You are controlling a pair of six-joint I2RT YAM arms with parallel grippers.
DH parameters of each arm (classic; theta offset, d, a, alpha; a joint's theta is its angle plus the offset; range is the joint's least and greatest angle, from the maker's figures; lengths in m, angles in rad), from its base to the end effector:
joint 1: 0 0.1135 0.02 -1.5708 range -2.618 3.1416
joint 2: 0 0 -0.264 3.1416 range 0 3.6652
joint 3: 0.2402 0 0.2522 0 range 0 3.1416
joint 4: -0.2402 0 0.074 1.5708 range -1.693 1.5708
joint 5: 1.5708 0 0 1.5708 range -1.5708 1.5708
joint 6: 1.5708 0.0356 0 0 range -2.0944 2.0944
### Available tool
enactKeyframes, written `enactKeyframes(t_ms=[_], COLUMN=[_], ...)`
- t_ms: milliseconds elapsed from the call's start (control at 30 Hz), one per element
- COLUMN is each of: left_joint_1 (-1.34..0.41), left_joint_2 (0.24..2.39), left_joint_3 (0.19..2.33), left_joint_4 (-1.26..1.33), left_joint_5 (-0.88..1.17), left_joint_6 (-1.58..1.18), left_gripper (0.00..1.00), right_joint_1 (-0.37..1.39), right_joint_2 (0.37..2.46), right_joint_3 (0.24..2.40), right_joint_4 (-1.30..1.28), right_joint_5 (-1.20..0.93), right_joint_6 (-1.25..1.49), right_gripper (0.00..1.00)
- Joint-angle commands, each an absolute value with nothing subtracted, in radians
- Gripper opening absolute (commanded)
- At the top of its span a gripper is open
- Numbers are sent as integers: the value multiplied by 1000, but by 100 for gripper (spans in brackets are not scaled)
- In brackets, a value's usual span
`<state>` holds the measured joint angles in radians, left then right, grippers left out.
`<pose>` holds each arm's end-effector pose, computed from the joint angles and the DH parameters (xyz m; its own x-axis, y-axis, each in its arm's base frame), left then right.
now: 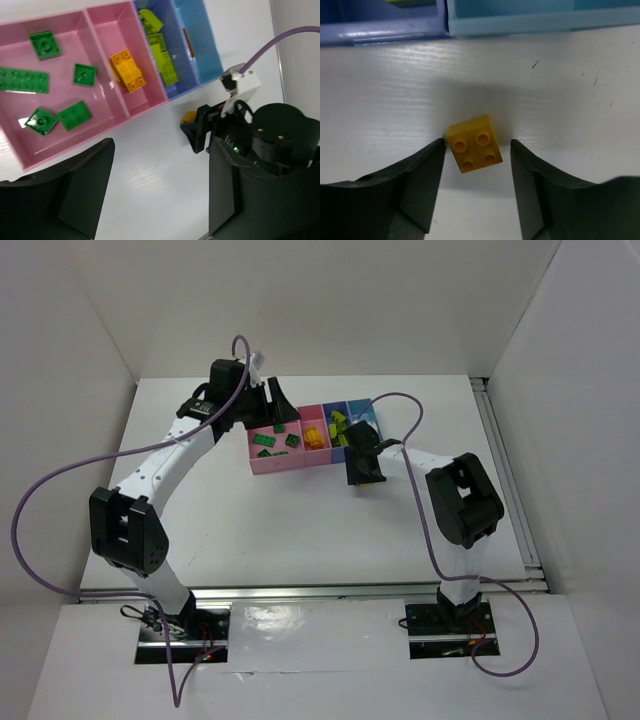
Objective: Sort the legos into containers by color
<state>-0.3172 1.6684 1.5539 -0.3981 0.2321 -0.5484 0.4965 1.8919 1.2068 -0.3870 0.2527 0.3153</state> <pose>0.3686 -0.1296 0.3546 -0.6552 -0.3189 -0.6849 0.1786 0.8154 -0.5506 0.3409 0.1745 0.1602 -0.8445 -0.1160 -0.5228 -0.0991 0.9932 -0.0604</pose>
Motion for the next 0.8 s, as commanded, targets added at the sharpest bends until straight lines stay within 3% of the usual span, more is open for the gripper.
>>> enactKeyframes(t_ms=[0, 33, 67, 133, 233, 500, 767], left_joint_1=[-295, -295, -295, -295, -295, -295, -213], left_joint_2=[1631, 1631, 1631, 1631, 1640, 1638, 1542], left_joint_3=[1552, 1552, 1552, 1552, 1552, 1528, 1445], left_joint_4=[-394, -394, -394, -403, -403, -413, -495], left_joint_5=[241, 241, 241, 252, 262, 256, 58], left_joint_6=[-525, -525, -525, -525, -515, -506, -549], left_gripper=[75, 75, 75, 75, 75, 73, 76], right_joint_1=[494, 494, 494, 494, 503, 572, 609], right_joint_2=[1905, 1905, 1892, 1852, 1789, 1658, 1913], right_joint_3=[1243, 1227, 1214, 1195, 1143, 1224, 1645], right_joint_4=[-304, -293, -293, -284, -272, -357, -423], right_joint_5=[298, 307, 307, 325, 325, 334, 334], right_joint_6=[307, 316, 316, 327, 362, 391, 327], right_gripper=[60, 57, 44, 32, 24, 22, 26])
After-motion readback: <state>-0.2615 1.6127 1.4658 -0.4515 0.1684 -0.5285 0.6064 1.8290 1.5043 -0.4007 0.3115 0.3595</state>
